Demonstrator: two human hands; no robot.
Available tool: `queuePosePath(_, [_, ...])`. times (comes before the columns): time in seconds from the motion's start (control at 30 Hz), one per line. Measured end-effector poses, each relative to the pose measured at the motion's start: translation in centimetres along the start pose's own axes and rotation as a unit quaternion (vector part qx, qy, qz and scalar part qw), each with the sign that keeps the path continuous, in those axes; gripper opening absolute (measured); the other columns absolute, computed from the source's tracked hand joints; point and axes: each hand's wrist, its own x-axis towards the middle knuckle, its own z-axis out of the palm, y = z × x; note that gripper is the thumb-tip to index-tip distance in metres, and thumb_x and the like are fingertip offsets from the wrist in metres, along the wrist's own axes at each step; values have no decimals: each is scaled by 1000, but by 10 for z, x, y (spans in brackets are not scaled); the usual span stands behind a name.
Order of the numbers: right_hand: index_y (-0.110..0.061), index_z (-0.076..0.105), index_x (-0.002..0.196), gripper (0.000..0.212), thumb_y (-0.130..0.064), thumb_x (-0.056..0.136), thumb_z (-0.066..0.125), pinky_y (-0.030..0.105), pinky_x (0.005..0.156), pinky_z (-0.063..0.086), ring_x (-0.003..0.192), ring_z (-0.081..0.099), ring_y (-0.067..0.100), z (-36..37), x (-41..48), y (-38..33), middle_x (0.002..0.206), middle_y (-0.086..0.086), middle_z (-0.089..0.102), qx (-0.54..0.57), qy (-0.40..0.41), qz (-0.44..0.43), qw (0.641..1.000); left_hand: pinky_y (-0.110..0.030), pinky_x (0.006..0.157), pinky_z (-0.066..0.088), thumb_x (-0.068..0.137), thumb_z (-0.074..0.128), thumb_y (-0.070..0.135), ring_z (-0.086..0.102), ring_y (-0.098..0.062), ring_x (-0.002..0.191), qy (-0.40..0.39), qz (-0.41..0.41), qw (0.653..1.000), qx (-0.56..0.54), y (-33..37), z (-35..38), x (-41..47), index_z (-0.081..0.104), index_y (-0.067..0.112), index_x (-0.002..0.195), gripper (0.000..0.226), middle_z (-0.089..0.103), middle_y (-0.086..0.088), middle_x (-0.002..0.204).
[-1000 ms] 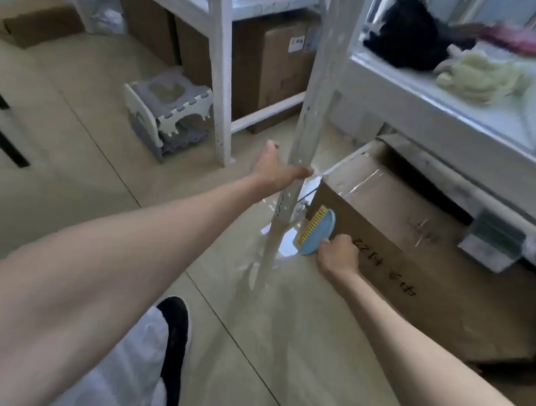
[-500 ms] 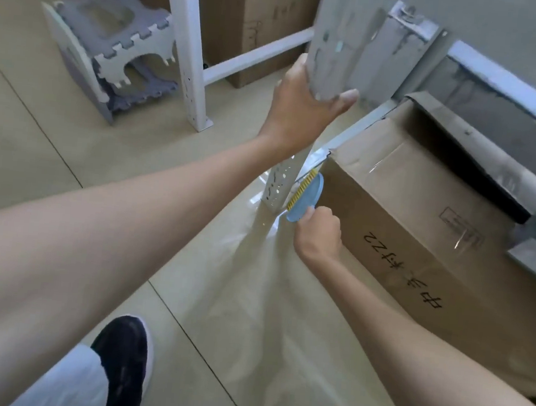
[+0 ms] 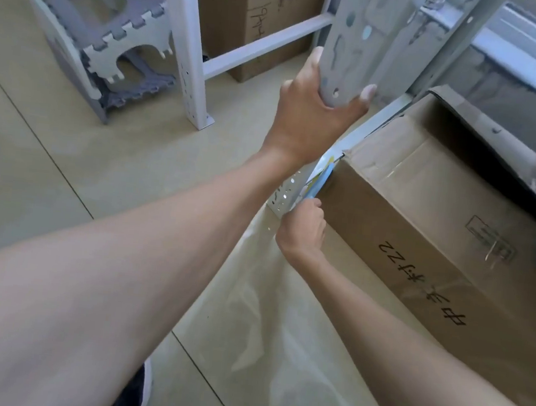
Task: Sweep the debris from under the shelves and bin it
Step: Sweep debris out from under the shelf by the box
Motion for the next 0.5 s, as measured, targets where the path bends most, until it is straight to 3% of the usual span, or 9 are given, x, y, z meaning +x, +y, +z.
queuePosePath(0.23, [10,43,121,30,-1,93,41,35,76,43,112,58,40,6,28,-17,120,22,58,74,9,26,997,-8,50,35,76,78,21,49,2,50,31,5,999,-2,-4,7,-1,49,9,88,33,44,19,53])
queuePosePath(0.5, [7,44,123,32,-13,98,42,37,90,44,117,55,37,24,47,-2,125,23,57,127,-9,76,989,-4,48,32,74,75,10,44,4,44,42,46,998,-5,-13,12,-1,48,1,93,35,37,21,53])
